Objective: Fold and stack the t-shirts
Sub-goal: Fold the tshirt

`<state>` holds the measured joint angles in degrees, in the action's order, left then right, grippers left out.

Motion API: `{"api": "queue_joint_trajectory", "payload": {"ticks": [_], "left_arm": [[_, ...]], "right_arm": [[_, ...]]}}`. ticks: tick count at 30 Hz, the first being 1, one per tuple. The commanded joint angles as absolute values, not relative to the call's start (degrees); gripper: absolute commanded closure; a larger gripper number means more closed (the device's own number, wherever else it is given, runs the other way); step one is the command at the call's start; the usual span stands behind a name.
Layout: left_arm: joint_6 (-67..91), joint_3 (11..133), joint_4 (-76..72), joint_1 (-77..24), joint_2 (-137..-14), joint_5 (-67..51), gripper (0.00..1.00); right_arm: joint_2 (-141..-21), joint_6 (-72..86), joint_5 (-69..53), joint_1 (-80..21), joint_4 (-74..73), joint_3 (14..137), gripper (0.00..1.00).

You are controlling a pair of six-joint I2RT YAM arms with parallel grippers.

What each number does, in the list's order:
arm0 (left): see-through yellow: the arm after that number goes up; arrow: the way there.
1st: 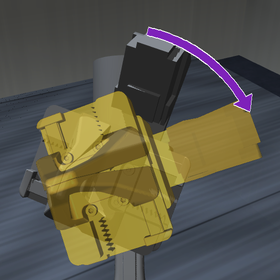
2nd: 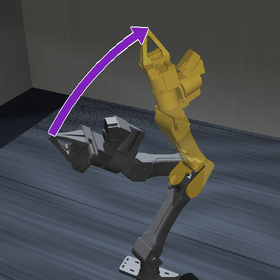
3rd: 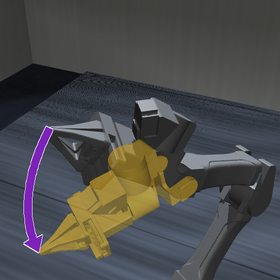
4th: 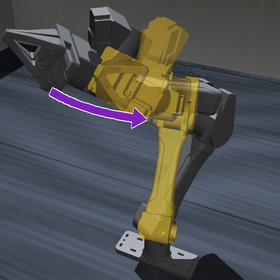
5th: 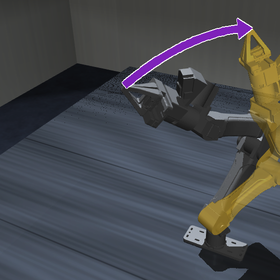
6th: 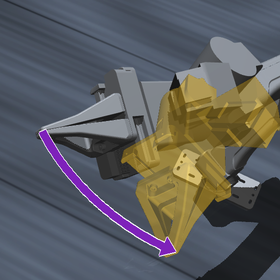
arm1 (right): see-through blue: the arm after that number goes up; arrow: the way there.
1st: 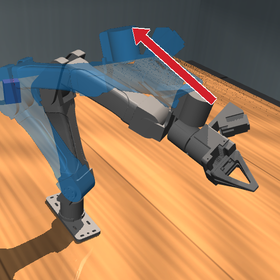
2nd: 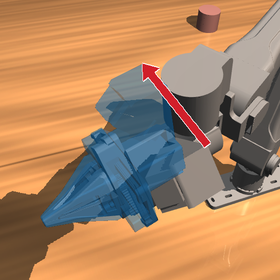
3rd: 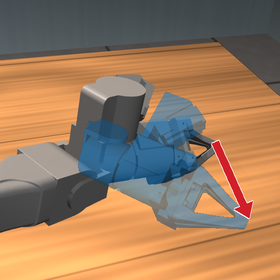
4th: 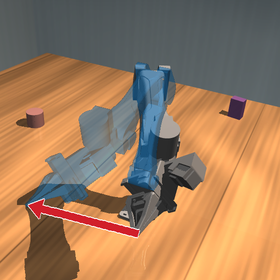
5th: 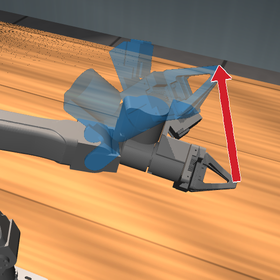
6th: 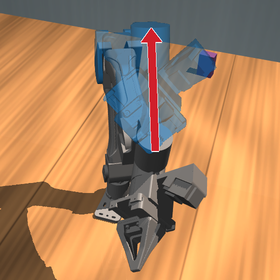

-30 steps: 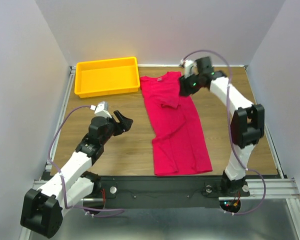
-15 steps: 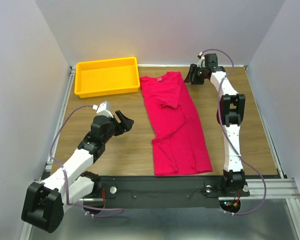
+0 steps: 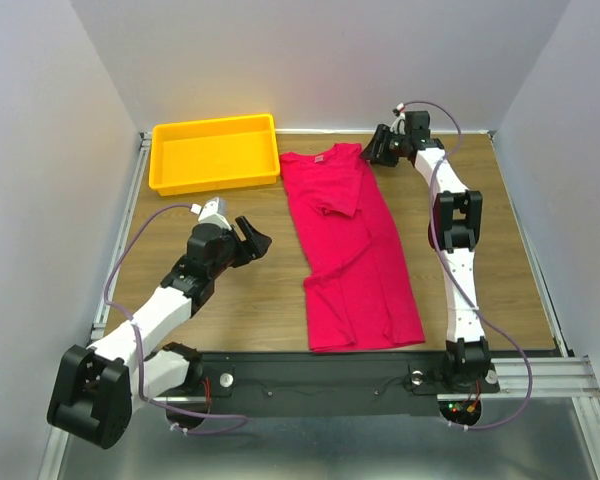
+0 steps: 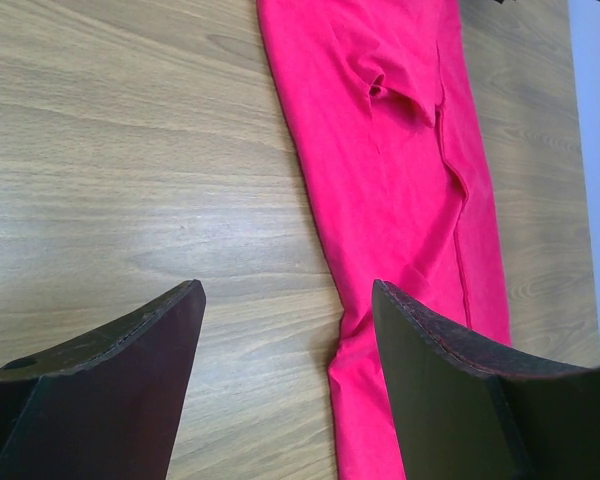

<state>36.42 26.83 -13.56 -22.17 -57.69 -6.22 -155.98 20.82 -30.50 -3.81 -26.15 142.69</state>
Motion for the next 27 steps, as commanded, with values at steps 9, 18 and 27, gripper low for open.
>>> {"api": "queue_joint_trajectory", "payload": {"ticks": [9, 18, 27], "left_arm": [[35.6, 30.4, -15.9, -22.5, -59.6, -7.1, 0.21], [35.7, 30.3, -15.5, -22.5, -59.7, -6.8, 0.21], [35.4, 29.7, -15.9, -22.5, -60.4, -6.8, 0.21]], "right_arm": [[-160.2, 25.9, -34.2, -4.0, -20.2, 145.5, 0.68], [-160.0, 28.8, -32.3, -2.6, -17.0, 146.2, 0.99], [-158.6, 35.9, -26.7, 3.4, -12.7, 143.2, 0.99]]}}
